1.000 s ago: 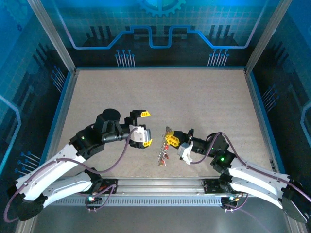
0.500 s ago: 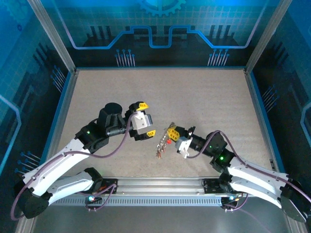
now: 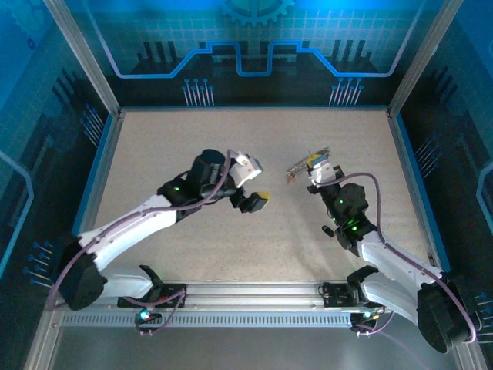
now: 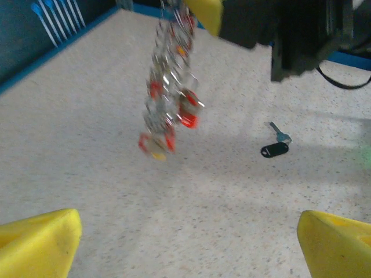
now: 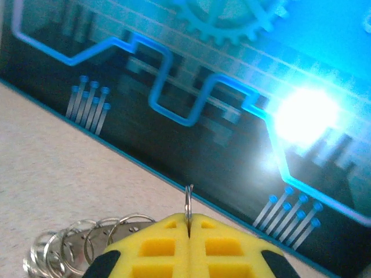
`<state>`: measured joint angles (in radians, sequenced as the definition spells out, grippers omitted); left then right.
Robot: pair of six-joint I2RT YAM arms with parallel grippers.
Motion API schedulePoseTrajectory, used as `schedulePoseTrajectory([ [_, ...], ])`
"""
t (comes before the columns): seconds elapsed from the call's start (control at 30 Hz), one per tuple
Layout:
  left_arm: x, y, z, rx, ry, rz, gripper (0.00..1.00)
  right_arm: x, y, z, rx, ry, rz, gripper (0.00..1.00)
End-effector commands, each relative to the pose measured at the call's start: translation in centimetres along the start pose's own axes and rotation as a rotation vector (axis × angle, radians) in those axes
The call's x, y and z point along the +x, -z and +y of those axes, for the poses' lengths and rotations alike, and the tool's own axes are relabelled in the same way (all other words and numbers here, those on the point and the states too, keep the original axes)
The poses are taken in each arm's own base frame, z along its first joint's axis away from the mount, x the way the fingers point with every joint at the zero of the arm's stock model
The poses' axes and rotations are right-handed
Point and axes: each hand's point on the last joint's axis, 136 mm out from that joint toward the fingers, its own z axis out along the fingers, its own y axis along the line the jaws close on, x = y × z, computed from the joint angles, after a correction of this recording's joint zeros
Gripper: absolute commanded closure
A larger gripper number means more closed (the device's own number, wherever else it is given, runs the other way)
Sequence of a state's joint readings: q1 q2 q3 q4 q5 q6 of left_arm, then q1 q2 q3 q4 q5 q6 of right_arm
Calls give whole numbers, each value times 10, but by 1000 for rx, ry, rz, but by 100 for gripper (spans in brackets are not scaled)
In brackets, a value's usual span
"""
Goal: Put the keys on the keyring
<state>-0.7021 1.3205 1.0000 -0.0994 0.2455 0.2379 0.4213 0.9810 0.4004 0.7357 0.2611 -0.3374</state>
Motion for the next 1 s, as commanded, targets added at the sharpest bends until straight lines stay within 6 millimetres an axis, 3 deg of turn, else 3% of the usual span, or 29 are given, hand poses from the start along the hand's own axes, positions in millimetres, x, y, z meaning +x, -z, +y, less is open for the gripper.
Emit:
schedulePoseTrajectory([
  [0.0, -11, -27, -26, 99, 18, -8, 6, -34, -4, -46, 154, -129, -87, 100],
  [0.17, -2, -75, -57, 209, -32, 38, 14, -32, 0, -82, 245, -172, -60, 100],
  [0.33, 14, -139, -80, 266, -55, 115, 30, -24, 3, -112, 324, -201, -26, 100],
  [0.47, 35, -175, -104, 226, -240, 50, 30, -20, 4, -127, 369, -226, -5, 100],
  [0.53, 37, -190, -111, 229, -246, 42, 32, -20, 5, -135, 392, -235, -5, 100],
  [0.67, 40, -209, -124, 286, -202, 32, 36, -20, 8, -150, 434, -255, -18, 100],
  [0.8, 45, -215, -155, 359, -355, -146, 45, -24, 11, -165, 469, -280, -39, 100],
  [0.97, 52, -232, -159, 353, -350, -258, 51, -26, 16, -172, 491, -287, -49, 100],
])
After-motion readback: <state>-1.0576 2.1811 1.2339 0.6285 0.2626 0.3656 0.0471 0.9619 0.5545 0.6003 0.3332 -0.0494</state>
